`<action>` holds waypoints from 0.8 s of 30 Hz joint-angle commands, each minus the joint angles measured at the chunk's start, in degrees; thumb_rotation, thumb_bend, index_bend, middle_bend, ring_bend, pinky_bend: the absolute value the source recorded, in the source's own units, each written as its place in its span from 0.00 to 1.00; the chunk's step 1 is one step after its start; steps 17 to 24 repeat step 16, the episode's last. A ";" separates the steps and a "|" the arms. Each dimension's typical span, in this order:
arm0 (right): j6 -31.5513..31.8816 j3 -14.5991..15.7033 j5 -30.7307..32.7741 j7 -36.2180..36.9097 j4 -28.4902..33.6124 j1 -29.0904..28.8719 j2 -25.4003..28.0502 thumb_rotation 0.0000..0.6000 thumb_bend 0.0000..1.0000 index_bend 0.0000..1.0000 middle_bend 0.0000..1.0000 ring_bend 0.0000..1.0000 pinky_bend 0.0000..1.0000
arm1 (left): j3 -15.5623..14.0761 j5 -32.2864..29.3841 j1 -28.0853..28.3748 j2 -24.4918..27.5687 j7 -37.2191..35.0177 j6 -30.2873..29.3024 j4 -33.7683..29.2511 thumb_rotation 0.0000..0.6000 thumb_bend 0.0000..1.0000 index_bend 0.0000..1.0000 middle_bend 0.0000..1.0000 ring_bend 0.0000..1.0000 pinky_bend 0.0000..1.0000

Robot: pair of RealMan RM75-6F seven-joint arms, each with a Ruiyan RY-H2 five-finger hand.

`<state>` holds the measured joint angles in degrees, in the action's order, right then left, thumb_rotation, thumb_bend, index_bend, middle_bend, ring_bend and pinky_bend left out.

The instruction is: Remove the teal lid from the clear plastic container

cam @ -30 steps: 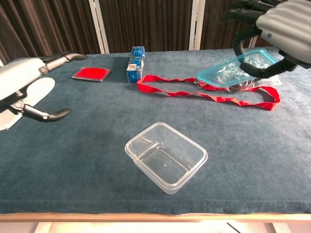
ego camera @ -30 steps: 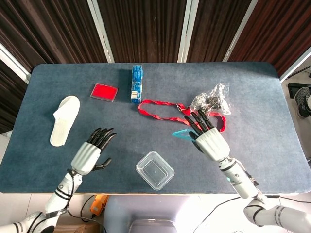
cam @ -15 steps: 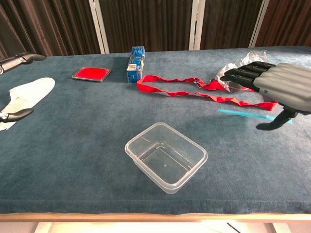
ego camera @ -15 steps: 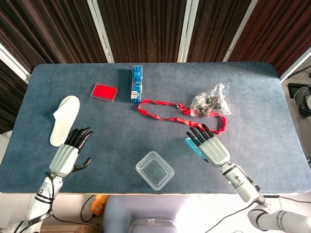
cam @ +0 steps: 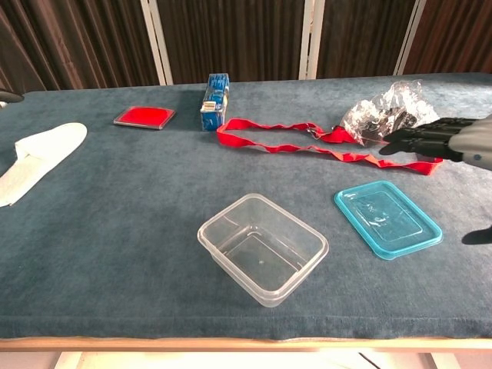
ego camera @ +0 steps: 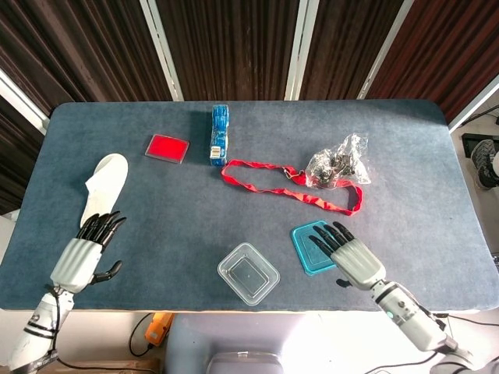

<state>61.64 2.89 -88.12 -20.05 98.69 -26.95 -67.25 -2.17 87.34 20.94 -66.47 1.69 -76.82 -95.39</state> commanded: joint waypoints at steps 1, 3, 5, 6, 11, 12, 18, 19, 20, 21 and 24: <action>7.10 3.12 -2.53 3.53 5.50 5.34 5.75 1.00 0.06 0.00 0.00 0.00 0.00 | -3.20 -0.63 -5.01 7.06 5.78 -3.11 -7.09 1.00 0.32 0.00 0.00 0.00 0.00; 16.05 3.31 -4.05 1.93 4.73 10.38 5.98 1.00 0.06 0.00 0.00 0.00 0.00 | -4.10 -0.54 -8.18 7.20 8.19 -6.91 -6.84 1.00 0.32 0.00 0.00 0.00 0.00; 27.93 2.38 -3.29 -3.35 2.25 17.64 3.36 1.00 0.06 0.00 0.00 0.00 0.00 | -4.34 -1.19 -12.14 5.53 9.70 -11.84 -4.96 1.00 0.33 0.00 0.00 0.00 0.00; 32.15 1.91 -2.68 -4.26 1.12 20.34 1.77 1.00 0.06 0.00 0.00 0.00 0.00 | -4.22 -1.34 -13.72 4.31 9.63 -13.97 -3.44 1.00 0.33 0.00 0.00 0.00 0.00; 38.23 0.17 2.00 3.71 -3.94 26.48 -0.96 1.00 0.06 0.00 0.00 0.00 0.00 | -3.42 -3.23 -18.89 -0.66 5.53 -18.57 4.04 1.00 0.34 0.00 0.00 0.00 0.00; 37.63 -0.04 1.98 4.61 -4.36 26.29 -0.65 1.00 0.06 0.00 0.00 0.00 0.00 | -3.35 -2.31 -18.99 -0.61 4.55 -18.98 4.30 1.00 0.34 0.00 0.00 0.00 0.00; 35.44 -0.82 2.67 5.50 -4.43 26.05 -0.04 1.00 0.06 0.00 0.00 0.00 0.00 | -2.53 0.29 -19.32 -1.15 1.82 -20.26 6.07 1.00 0.34 0.00 0.00 0.00 0.00; 35.44 -0.82 2.67 5.50 -4.43 26.05 -0.04 1.00 0.06 0.00 0.00 0.00 0.00 | -2.53 0.29 -19.32 -1.15 1.82 -20.26 6.07 1.00 0.34 0.00 0.00 0.00 0.00; 35.44 -0.82 2.67 5.50 -4.43 26.05 -0.04 1.00 0.06 0.00 0.00 0.00 0.00 | -2.53 0.29 -19.32 -1.15 1.82 -20.26 6.07 1.00 0.34 0.00 0.00 0.00 0.00; 35.44 -0.82 2.67 5.50 -4.43 26.05 -0.04 1.00 0.06 0.00 0.00 0.00 0.00 | -2.53 0.29 -19.32 -1.15 1.82 -20.26 6.07 1.00 0.34 0.00 0.00 0.00 0.00; 35.44 -0.82 2.67 5.50 -4.43 26.05 -0.04 1.00 0.06 0.00 0.00 0.00 0.00 | -2.53 0.29 -19.32 -1.15 1.82 -20.26 6.07 1.00 0.34 0.00 0.00 0.00 0.00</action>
